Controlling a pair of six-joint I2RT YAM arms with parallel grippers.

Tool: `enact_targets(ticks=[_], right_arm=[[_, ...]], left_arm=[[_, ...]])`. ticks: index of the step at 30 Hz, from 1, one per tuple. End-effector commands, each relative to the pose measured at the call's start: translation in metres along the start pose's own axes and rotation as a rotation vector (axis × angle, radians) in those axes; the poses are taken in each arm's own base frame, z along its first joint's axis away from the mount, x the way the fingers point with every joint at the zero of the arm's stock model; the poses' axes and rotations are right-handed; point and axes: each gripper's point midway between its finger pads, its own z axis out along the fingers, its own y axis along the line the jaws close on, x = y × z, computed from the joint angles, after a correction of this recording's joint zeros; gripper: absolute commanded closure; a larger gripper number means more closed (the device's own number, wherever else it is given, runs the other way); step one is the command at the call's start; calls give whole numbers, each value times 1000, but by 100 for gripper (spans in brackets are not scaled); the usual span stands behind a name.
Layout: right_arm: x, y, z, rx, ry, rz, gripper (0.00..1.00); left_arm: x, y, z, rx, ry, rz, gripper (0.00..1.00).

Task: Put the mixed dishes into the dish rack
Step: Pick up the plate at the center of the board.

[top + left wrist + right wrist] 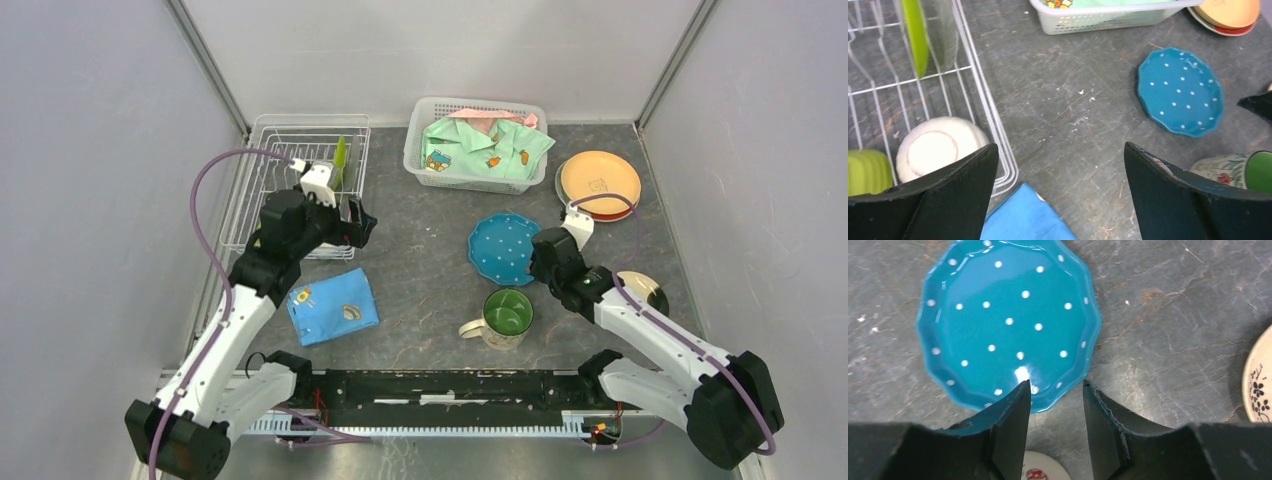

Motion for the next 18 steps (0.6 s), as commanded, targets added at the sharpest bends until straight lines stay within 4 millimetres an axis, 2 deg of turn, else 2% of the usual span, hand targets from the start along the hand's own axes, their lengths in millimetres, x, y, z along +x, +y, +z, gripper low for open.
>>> enact_targets(ticks=[1,6,9,13,18], right_arm=[[-2,-12,15,39,-19,-12,51],[-10,-28,27,86,-64,4,51],[-9,-20,41,-20,-61,-50,49],[-26,-7,56,-141,-114,-169,46],[-39,-9,70,-177,-108,-235,45]], left_arm=[[-16,20,-13,-124,-169,29,0],[-20,19,-23,-136,-207,-7,0],[-20,11,-24,-97,-173,4,0],[-15,2,-19,-41,-142,9,0],[-14,-5,-19,-5,-144,23,0]])
